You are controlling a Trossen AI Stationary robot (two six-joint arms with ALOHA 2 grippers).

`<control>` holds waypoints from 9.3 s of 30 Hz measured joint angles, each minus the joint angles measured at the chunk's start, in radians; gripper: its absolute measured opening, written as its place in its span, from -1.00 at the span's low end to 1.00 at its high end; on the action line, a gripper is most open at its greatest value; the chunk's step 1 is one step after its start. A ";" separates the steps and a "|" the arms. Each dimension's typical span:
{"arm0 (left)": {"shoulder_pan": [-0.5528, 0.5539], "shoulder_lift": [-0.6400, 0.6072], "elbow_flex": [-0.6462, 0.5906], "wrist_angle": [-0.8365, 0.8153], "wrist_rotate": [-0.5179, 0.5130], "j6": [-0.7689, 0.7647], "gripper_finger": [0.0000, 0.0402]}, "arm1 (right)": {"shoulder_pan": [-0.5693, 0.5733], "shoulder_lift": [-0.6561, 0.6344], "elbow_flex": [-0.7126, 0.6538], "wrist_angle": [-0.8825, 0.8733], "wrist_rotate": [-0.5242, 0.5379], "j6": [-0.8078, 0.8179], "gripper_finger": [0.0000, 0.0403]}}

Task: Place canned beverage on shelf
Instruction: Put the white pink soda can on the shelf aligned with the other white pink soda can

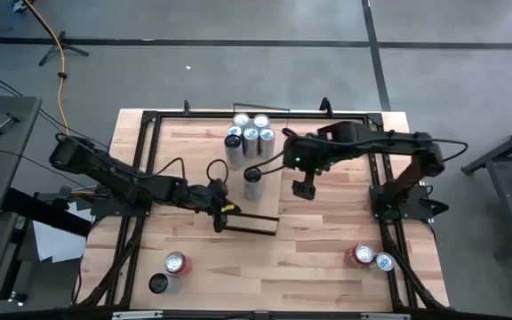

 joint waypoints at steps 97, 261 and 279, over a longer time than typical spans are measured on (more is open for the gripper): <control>0.090 -0.685 0.004 -0.115 -0.042 0.150 -1.00 | 0.079 -0.124 -0.455 0.251 -0.049 0.451 0.02; 0.090 -0.685 0.003 -0.118 -0.161 0.283 -1.00 | -0.098 0.546 0.092 0.330 0.151 0.895 0.67; 0.090 -0.685 0.004 -0.124 -0.165 0.278 -1.00 | -0.060 0.535 0.062 0.128 0.140 0.766 0.13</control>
